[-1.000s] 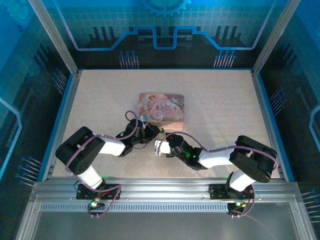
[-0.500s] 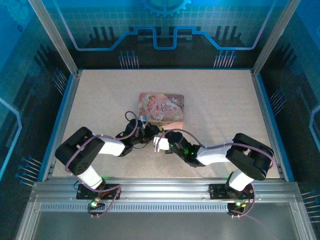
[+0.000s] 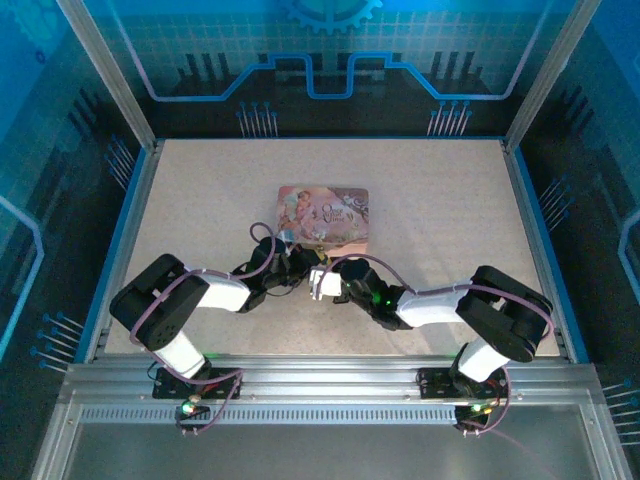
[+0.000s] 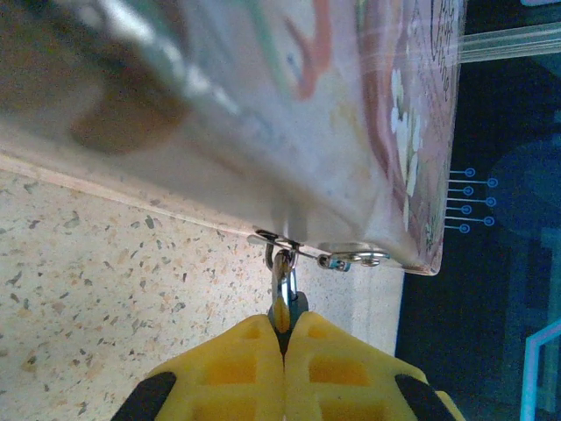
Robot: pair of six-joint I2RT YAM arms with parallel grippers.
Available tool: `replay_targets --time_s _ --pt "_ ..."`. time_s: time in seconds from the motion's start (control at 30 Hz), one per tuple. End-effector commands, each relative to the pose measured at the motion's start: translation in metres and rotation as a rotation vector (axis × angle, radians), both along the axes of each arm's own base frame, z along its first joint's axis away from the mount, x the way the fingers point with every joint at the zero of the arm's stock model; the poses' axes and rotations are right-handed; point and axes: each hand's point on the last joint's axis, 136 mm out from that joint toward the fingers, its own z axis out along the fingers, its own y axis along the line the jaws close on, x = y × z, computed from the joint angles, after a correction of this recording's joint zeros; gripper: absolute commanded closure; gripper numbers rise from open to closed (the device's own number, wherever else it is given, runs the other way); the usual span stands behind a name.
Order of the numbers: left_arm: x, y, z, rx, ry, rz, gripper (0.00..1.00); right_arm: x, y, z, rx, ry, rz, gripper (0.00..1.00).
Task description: Unlock the padlock with the key
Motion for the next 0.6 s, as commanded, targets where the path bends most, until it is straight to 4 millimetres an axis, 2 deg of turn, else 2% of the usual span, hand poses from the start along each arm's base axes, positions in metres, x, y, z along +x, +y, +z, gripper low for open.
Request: replay_targets --time_s 0.0,0.27,0.57 --pt "0.004 -0.014 0.024 -0.089 -0.011 -0.024 0.94 0.002 -0.002 -0.004 -0.013 0.000 0.016 0.67" --pt "0.005 -0.015 0.025 -0.100 -0.010 -0.025 0.94 0.007 -0.005 -0.004 -0.009 0.005 0.003 0.71" --pt "0.005 -0.016 0.025 -0.109 -0.007 -0.028 0.95 0.013 -0.006 -0.004 -0.016 -0.002 -0.024 0.84"
